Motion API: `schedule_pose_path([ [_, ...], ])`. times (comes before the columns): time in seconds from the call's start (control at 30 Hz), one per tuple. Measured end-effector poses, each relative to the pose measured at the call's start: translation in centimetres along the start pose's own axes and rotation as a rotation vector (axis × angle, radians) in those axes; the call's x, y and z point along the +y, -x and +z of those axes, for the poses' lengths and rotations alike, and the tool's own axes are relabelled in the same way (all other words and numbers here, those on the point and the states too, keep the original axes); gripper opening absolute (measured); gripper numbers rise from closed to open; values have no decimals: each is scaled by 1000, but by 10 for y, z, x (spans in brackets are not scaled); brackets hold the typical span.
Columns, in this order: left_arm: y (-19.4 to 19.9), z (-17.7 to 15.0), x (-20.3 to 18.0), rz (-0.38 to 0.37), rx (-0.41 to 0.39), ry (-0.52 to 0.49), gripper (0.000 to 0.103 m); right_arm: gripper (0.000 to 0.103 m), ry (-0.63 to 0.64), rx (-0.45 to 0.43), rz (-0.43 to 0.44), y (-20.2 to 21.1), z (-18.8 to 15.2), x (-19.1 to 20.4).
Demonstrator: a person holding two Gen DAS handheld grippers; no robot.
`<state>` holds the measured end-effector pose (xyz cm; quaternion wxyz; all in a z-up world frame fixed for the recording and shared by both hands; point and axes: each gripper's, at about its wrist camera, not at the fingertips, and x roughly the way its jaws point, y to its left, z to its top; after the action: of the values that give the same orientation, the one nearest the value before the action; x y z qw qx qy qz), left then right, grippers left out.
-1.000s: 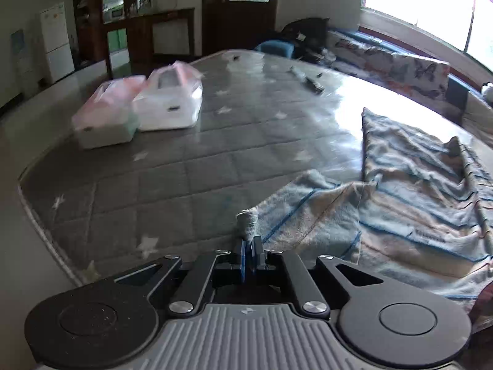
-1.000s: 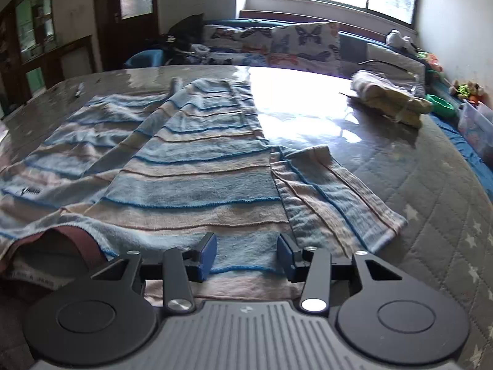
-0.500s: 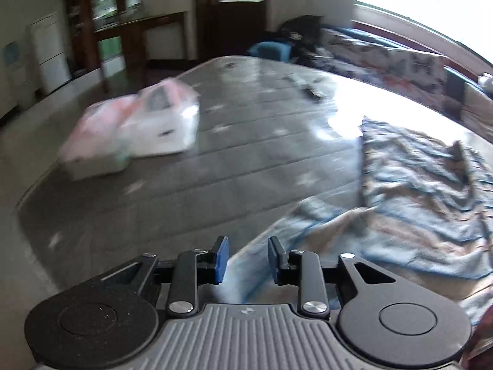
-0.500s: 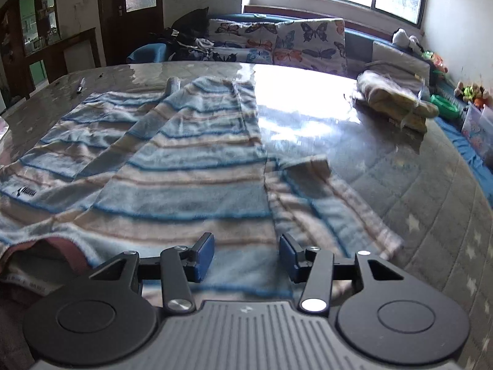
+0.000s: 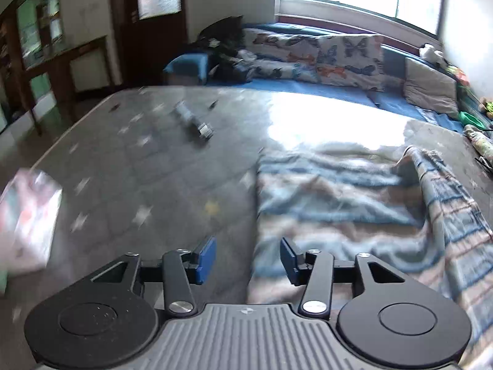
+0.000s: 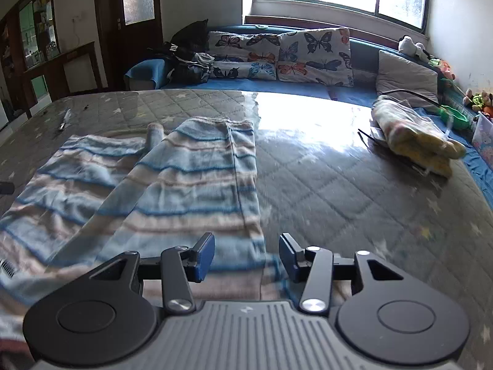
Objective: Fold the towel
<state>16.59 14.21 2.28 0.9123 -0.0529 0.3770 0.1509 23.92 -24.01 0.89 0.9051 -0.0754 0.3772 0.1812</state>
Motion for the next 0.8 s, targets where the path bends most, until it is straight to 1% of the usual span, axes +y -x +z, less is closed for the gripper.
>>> schedule_pose_path([
  [0.13, -33, 26, -9, 10, -14, -62, 58, 47, -20, 2, 3, -27, 24, -1],
  [0.27, -66, 43, -11, 33, -9, -103, 62, 47, -34, -6, 8, -54, 47, -1],
  [0.43, -93, 54, -10, 14, 18, -94, 62, 47, -42, 1, 21, -85, 69, 1],
  [0.57, -101, 57, -12, -9, 14, -116, 61, 46, -43, 13, 33, -108, 79, 3],
  [0.6, -103, 57, -13, -15, 11, -122, 58, 46, -41, 15, 34, -113, 80, 3],
  [0.67, -105, 58, -13, -36, 7, -122, 43, 45, -36, 20, 33, -120, 81, 4],
  [0.7, -107, 59, -12, -47, 5, -119, 32, 45, -36, 23, 36, -122, 82, 5],
  [0.73, -108, 60, -12, -59, 4, -117, 21, 41, -34, 23, 40, -125, 82, 6],
  [0.77, -109, 61, -12, -63, 0, -119, 17, 40, -31, 19, 42, -126, 82, 7],
  [0.8, -109, 60, -14, -54, -9, -129, 8, 34, -27, 16, 45, -126, 82, 8],
])
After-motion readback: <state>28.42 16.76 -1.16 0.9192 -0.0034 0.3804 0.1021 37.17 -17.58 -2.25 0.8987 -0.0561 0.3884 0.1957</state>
